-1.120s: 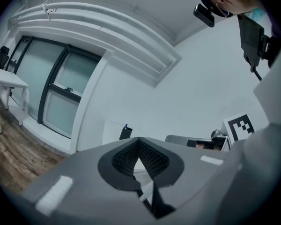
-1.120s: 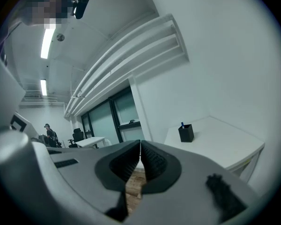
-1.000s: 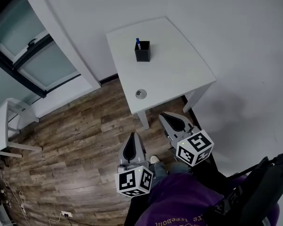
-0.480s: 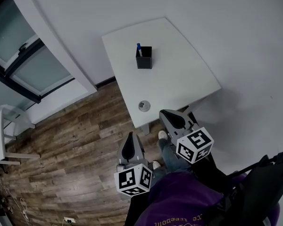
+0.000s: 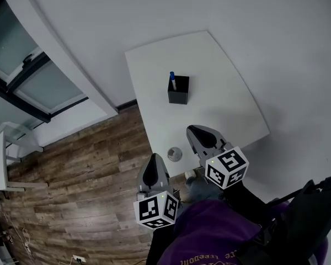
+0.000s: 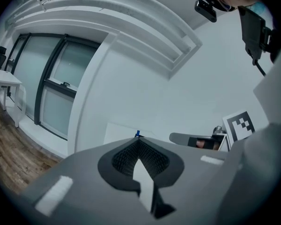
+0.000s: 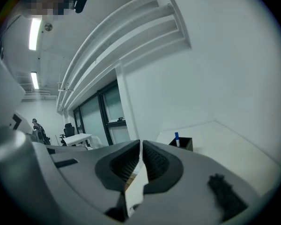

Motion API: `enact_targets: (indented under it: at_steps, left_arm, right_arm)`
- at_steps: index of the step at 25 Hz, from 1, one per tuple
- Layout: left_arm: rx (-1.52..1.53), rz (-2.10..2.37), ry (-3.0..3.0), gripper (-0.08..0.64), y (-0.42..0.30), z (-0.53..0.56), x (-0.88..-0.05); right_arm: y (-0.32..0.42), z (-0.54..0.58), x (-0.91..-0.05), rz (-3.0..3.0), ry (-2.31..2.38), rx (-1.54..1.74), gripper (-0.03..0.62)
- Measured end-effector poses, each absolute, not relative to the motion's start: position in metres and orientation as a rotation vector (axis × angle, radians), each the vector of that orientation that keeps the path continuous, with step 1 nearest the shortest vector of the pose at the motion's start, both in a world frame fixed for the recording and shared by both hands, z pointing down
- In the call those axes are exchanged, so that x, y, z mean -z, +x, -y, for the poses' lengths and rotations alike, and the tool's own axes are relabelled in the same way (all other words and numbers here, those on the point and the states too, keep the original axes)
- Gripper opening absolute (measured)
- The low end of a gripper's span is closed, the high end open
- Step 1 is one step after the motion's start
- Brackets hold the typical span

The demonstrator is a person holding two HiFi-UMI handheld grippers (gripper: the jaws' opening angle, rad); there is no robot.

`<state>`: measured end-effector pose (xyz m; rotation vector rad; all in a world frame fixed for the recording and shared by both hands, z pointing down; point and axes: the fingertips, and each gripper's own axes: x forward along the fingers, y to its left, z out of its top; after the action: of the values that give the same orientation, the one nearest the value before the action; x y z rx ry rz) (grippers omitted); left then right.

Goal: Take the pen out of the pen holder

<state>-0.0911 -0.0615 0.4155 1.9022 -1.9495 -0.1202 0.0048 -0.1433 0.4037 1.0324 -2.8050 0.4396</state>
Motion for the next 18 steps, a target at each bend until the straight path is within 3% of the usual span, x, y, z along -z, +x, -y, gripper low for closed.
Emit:
enact_targets:
  at_steps: [15, 18]
  left_arm:
    - [0.1, 2.017, 1.818, 0.006, -0.107, 0.15, -0.421]
    - [0.08, 2.006, 1.815, 0.006, -0.113, 0.158, -0.423]
  right_arm:
    - [-0.013, 0.28, -0.417, 2.784, 0.917, -0.329, 0.015]
    - [-0.019, 0.299, -0.426, 2.741, 0.907, -0.328, 0.047]
